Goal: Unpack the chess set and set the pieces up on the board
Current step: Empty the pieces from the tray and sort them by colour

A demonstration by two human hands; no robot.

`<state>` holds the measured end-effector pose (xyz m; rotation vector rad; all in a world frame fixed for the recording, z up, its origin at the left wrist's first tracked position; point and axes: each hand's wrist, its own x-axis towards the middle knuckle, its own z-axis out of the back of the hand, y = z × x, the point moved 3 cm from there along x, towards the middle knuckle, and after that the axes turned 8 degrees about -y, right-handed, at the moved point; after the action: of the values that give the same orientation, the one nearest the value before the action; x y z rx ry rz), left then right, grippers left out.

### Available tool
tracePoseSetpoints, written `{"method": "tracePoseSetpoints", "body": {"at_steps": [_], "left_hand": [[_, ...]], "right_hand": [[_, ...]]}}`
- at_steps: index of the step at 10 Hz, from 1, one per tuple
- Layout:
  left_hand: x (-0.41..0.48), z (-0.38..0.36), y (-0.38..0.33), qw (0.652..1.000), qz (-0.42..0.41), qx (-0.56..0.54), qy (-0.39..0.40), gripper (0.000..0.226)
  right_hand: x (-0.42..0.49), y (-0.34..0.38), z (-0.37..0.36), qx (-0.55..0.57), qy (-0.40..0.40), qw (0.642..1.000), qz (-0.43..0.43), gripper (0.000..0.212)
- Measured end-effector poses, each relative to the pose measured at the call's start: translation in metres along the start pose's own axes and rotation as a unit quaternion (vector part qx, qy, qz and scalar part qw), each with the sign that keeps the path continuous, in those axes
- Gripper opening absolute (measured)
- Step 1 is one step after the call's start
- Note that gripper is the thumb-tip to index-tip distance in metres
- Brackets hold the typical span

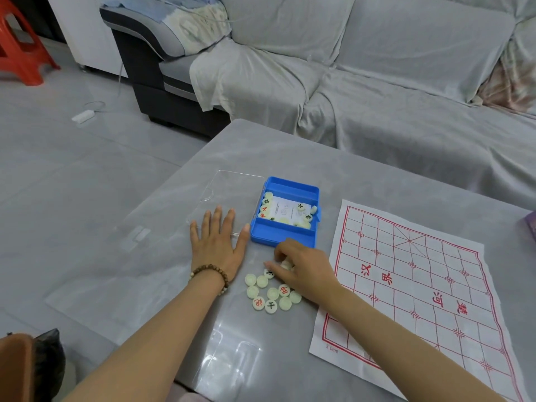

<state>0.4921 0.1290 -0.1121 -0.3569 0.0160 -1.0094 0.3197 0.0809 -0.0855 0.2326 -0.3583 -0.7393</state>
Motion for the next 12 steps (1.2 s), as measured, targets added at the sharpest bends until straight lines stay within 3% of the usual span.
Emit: {"method": "tracePoseSetpoints", "body": {"at_steps": [2,3,4,6,9,10,11,12], "left_hand": [[0.000,0.001,-0.001,1.000,0.001,0.000,0.003,0.065],[0.000,0.000,0.000,1.000,0.002,-0.005,0.001,0.065],[0.000,0.000,0.000,1.000,0.001,-0.002,0.001,0.065],[-0.001,0.001,0.000,1.000,0.003,-0.003,0.000,0.064],[-0.001,0.002,-0.001,1.000,-0.001,0.001,-0.001,0.063],[-0.001,0.001,0.000,1.000,0.000,-0.002,-0.003,0.063],[-0.001,0.001,-0.001,1.000,0.001,-0.001,-0.003,0.063],[0.000,0.000,0.000,1.000,0.001,0.002,-0.002,0.063]], "right_hand": [[-0.025,-0.004,0.018,0.034,0.015,0.999,0.015,0.044],[-0.048,-0.002,0.022,0.087,0.106,0.990,0.022,0.057],[-0.060,0.000,0.012,0.035,0.168,0.984,0.056,0.064],[-0.033,0.014,-0.001,0.048,0.159,0.985,0.047,0.062],[-0.013,0.028,-0.014,-0.036,0.170,0.977,0.127,0.065],[-0.007,0.017,-0.017,-0.071,0.145,0.977,0.141,0.075],[-0.010,0.009,-0.011,-0.035,0.132,0.981,0.136,0.067],[-0.017,0.004,0.006,0.106,0.090,0.989,0.051,0.056]]}}
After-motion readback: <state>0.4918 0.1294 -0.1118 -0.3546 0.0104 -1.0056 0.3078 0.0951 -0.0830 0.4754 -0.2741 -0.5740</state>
